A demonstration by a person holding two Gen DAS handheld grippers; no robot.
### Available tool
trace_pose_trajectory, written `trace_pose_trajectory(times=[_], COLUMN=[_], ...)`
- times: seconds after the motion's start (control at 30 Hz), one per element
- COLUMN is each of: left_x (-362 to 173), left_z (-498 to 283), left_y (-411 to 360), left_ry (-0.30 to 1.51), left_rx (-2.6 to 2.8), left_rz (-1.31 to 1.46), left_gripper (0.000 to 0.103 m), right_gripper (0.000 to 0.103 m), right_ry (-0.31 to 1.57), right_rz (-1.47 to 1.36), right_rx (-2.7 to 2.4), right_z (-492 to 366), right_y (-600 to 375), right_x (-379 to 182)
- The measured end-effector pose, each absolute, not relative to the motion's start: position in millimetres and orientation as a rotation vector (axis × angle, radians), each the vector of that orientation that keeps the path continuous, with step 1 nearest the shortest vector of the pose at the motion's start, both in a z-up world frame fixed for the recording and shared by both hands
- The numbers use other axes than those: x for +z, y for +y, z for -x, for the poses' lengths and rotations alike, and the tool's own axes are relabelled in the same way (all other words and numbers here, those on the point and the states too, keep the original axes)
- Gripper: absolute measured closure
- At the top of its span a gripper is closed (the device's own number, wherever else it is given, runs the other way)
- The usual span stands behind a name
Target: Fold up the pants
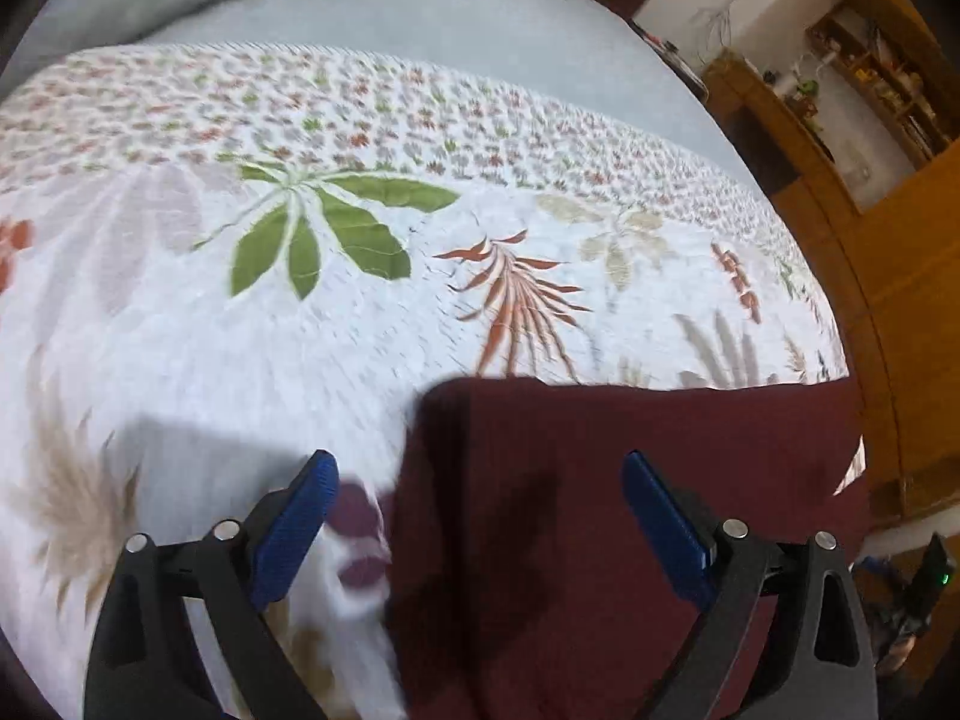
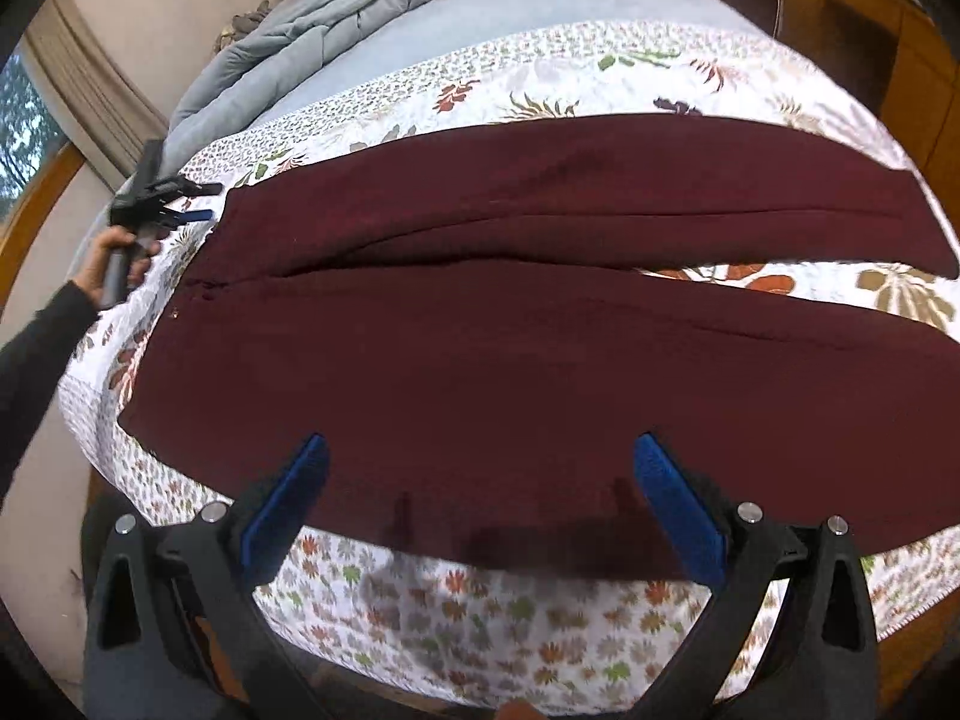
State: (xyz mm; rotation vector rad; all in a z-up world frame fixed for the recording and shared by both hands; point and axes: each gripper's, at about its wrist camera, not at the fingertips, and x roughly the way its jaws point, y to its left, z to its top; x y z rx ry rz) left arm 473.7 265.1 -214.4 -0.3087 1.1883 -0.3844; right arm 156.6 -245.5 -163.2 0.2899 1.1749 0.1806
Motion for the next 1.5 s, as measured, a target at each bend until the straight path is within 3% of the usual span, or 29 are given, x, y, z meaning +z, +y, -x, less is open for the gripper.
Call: trace_pose_trajectory(times=[0.23,0.47,0.5,0.57,0.6,0.63,0.7,0.77,0.83,0.9,1.2,1.37,1.4,1.5], left_x=[-234.0,-229.5,-230.2,-231.3,-230.6,-230.6,-232.0,-233.5,-237.0,-238.5,-243.0,-238.0,-235.6,-220.7], left_z=[-487.2,-483.2,-483.1,-485.2,-485.5,-485.0,-483.2,-483.3,-485.7,-487.4,-491.8,-490.9,-489.9,-484.0], left_y=[254.1,224.6,223.2,227.4,232.2,235.3,234.8,233.6,233.2,234.5,233.2,228.7,228.5,228.2], left_ry=[1.191,1.234,1.242,1.252,1.252,1.254,1.261,1.266,1.279,1.287,1.302,1.298,1.293,1.246], left_rx=[-0.561,-0.618,-0.608,-0.559,-0.558,-0.563,-0.551,-0.527,-0.506,-0.491,-0.436,-0.394,-0.388,-0.367], left_rz=[0.220,0.101,0.094,0.080,0.113,0.148,0.149,0.155,0.177,0.206,0.244,0.242,0.242,0.242], left_gripper=[0.009,0.010,0.020,0.066,0.073,0.075,0.076,0.076,0.074,0.068,0.065,0.078,0.082,0.085], right_gripper=[0.003,0.003,0.003,0.003,0.014,0.043,0.053,0.049,0.030,0.028,0.020,0.055,0.081,0.081], right_ry=[1.183,1.235,1.241,1.236,1.217,1.207,1.227,1.220,1.240,1.244,1.289,1.336,1.344,1.303], right_rz=[-0.449,-0.562,-0.584,-0.606,-0.615,-0.622,-0.668,-0.663,-0.681,-0.687,-0.638,-0.589,-0.572,-0.577], right_rx=[0.328,0.263,0.225,0.146,0.091,0.062,0.007,-0.072,-0.085,-0.065,0.060,0.151,0.144,0.116], right_z=[-197.6,-247.2,-254.3,-261.9,-265.1,-268.2,-276.2,-282.4,-293.6,-303.2,-344.0,-351.7,-350.8,-344.3], right_y=[-296.2,-439.9,-473.9,-529.6,-561.5,-583.4,-629.9,-668.4,-687.2,-691.4,-696.9,-677.7,-675.8,-681.3], right_x=[-158.7,-155.2,-155.8,-155.8,-155.3,-156.4,-168.2,-181.1,-200.4,-213.5,-248.4,-247.3,-246.5,-233.2])
